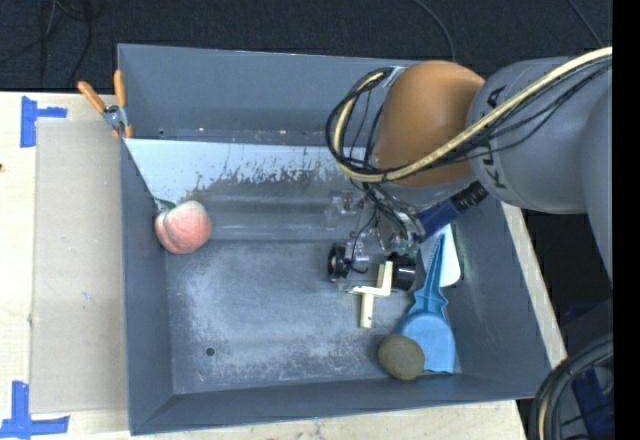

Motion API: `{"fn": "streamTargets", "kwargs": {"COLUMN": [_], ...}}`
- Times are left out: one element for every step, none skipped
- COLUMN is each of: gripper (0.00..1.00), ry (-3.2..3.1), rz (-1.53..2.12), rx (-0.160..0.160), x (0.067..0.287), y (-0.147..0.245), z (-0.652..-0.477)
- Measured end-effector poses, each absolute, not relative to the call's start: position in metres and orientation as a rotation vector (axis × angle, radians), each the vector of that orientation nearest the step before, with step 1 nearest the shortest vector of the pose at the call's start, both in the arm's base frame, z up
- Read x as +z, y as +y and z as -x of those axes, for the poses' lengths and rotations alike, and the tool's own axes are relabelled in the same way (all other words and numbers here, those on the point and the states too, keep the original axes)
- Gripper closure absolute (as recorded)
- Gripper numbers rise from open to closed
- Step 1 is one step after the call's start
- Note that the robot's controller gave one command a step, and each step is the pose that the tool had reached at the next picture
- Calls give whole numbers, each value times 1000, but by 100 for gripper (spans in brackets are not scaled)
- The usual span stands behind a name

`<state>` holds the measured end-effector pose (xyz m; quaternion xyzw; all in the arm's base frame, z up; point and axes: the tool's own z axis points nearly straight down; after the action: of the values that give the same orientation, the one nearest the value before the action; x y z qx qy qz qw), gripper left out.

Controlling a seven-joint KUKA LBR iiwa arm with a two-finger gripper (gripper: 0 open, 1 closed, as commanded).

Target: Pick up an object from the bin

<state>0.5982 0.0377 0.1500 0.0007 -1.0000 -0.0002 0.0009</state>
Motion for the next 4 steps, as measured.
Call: {"fn": "streamTargets", "kwargs": {"gripper": [0, 0, 0, 0], "ry": [-3140, -3138, -3136, -3137], "rz": [-2, 150, 66, 81], "rx": [-1, -2, -1, -2], "x": [150, 99, 72, 69], "y": [38, 3, -17, -26], "z": [-598, -595, -597, -592]}}
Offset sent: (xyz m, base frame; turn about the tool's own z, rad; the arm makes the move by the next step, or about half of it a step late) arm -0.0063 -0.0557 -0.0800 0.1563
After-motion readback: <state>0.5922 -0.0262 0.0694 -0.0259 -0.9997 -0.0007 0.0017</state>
